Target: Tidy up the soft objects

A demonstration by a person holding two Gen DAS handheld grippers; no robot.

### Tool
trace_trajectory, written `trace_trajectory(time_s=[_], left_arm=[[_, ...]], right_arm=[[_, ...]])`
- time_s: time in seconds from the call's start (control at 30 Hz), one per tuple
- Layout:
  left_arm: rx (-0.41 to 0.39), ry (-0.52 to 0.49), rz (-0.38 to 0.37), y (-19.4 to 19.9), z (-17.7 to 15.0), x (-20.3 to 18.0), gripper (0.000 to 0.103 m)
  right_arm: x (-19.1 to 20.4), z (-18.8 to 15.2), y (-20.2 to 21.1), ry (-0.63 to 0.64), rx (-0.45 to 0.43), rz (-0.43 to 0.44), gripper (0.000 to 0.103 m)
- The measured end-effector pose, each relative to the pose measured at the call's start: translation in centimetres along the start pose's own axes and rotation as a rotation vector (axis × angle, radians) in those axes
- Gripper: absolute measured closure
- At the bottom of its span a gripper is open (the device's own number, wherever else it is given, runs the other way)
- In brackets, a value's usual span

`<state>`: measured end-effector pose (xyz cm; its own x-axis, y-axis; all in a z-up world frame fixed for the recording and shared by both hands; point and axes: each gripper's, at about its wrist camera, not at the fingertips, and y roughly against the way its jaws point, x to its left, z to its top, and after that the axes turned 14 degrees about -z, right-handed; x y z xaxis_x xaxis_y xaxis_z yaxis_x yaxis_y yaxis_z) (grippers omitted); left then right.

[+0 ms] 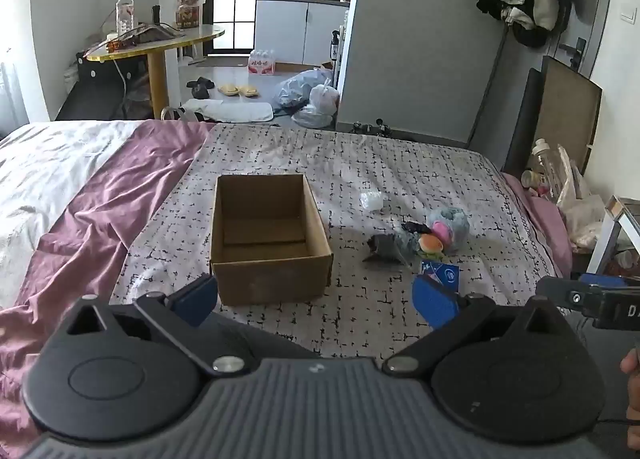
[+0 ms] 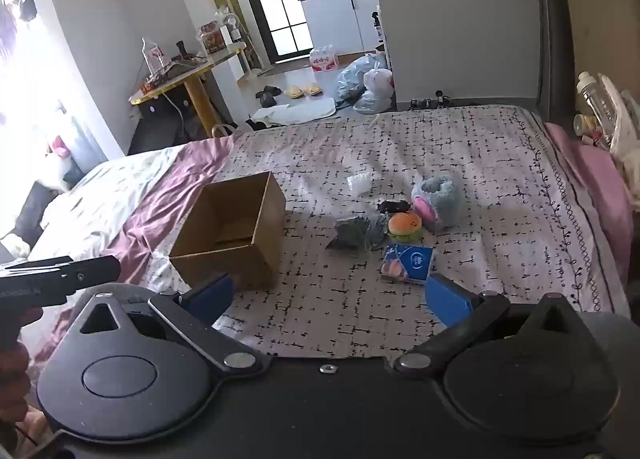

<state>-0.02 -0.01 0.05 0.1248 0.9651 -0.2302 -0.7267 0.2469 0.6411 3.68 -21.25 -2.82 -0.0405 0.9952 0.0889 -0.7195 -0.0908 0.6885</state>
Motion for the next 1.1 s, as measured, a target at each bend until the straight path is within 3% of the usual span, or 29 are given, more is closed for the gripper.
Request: trace_trajectory(time_s=[1.1], left_arm=[[-0.029,-0.009,-0.017,1.3,0.1,-1.2,0.000]], right_arm=[[-0.2,0.0,1.3,0.042,-0.023,-0.020,0.000]])
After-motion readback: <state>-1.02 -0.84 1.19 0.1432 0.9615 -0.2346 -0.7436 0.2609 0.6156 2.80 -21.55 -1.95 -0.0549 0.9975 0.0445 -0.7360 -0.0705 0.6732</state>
